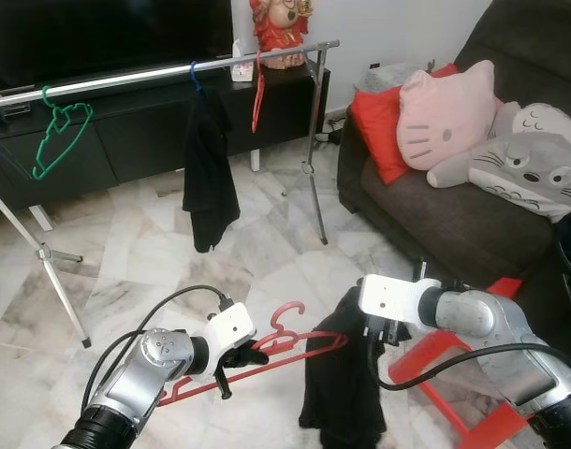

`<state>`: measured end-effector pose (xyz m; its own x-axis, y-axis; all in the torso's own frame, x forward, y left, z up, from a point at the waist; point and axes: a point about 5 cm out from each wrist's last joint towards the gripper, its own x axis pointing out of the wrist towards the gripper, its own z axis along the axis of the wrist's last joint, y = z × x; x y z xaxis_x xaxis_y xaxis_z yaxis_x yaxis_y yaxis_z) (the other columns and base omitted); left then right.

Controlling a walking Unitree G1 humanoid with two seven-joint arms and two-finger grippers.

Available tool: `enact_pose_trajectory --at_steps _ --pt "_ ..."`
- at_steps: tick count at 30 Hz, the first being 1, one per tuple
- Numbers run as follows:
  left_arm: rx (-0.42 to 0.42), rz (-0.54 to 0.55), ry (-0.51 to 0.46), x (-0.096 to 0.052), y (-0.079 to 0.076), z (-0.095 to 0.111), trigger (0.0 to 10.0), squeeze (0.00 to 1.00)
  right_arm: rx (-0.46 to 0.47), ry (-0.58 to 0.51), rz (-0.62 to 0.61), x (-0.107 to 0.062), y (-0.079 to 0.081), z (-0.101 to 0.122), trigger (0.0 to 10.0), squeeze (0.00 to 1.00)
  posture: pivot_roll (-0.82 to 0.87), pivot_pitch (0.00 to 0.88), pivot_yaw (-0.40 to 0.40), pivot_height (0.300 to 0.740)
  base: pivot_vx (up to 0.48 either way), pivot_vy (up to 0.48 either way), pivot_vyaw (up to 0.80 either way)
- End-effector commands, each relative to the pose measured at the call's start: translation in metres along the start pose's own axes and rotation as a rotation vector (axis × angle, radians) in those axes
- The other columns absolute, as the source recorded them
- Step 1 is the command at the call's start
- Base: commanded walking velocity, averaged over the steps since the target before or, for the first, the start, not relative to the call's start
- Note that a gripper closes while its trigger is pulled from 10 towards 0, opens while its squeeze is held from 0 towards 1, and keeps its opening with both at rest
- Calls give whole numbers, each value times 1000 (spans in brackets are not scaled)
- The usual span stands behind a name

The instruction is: Hang hanger

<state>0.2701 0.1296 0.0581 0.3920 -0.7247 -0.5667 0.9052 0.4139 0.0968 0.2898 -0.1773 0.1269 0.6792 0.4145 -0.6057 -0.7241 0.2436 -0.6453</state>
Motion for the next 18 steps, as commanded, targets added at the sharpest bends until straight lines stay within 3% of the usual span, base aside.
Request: enact_pose_trajectory --at_steps 1,8,14,18 --pt "14 37 -57 -4 6 12 10000 0 0 -20 4 -1 0 3 10000 0 -145 0 -44 740 0 0 0" --pt "-7 33 -123 2 0 23 10000 0 3 -57 22 2 4 12 10000 0 -145 0 -43 740 0 0 0" --pt "9 108 -152 6 6 30 10000 0 -6 -76 31 1 5 17 10000 0 -146 0 -46 740 0 0 0" --pt "14 159 -120 6 13 31 10000 0 -6 -75 32 0 5 17 10000 0 -146 0 -46 740 0 0 0"
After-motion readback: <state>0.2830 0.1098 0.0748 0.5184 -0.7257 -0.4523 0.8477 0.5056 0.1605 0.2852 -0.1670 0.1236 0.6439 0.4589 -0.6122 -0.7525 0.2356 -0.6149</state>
